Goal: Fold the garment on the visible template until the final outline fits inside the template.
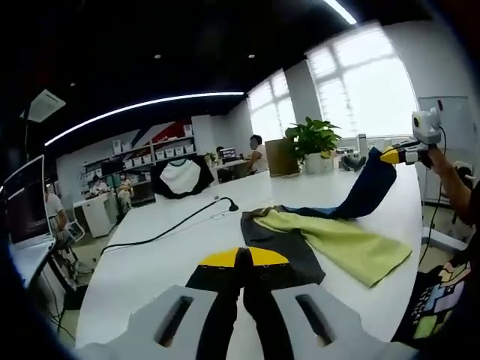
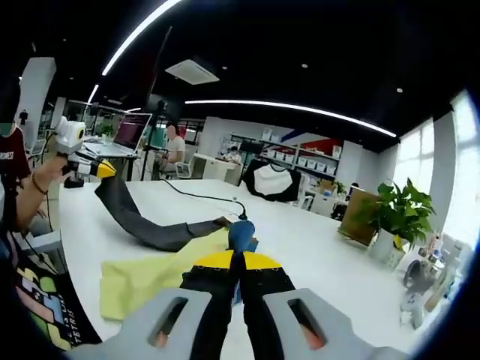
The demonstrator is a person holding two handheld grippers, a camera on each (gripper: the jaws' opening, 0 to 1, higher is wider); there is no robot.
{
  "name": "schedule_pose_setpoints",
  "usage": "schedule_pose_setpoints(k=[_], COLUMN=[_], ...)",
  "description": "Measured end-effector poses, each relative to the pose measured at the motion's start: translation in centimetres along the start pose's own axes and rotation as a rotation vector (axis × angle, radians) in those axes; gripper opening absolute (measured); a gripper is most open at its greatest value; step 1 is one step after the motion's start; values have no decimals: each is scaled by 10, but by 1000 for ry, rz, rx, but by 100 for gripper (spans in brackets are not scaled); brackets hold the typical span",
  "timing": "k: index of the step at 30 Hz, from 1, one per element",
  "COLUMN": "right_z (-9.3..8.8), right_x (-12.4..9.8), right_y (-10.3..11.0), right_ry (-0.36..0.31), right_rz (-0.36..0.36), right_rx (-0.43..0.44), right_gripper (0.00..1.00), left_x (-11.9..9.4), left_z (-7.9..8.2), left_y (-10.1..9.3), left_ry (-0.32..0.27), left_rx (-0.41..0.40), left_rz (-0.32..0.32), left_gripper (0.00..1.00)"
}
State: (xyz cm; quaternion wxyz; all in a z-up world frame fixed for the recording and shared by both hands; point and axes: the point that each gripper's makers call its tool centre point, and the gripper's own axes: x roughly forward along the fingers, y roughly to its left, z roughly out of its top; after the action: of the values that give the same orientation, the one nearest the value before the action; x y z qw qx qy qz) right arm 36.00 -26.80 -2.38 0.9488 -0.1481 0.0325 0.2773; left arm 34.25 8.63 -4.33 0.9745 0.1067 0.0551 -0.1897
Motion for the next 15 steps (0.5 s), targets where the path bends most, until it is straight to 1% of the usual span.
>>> schedule_pose_setpoints(k=[5,9,12,15], right_z=[0,-5,-11,-14], right_x=[-3,-6,-6,-6], right_y=[-17,-29,-35,-44], right_ry=[-1,3,9,7], right_rz=[-42,-74,-96,-119], right_rx=[7,10,8,16], right_gripper=[0,0,0,0], left_x=[1,0,0,-1], left_z=[1,1,-2,0], left_y=[14,22,29,39], left_ry=[16,16,45,48], left_rx=[16,27,53,56], left_rz=[34,46,61,75], left_gripper=[3,3,3,3])
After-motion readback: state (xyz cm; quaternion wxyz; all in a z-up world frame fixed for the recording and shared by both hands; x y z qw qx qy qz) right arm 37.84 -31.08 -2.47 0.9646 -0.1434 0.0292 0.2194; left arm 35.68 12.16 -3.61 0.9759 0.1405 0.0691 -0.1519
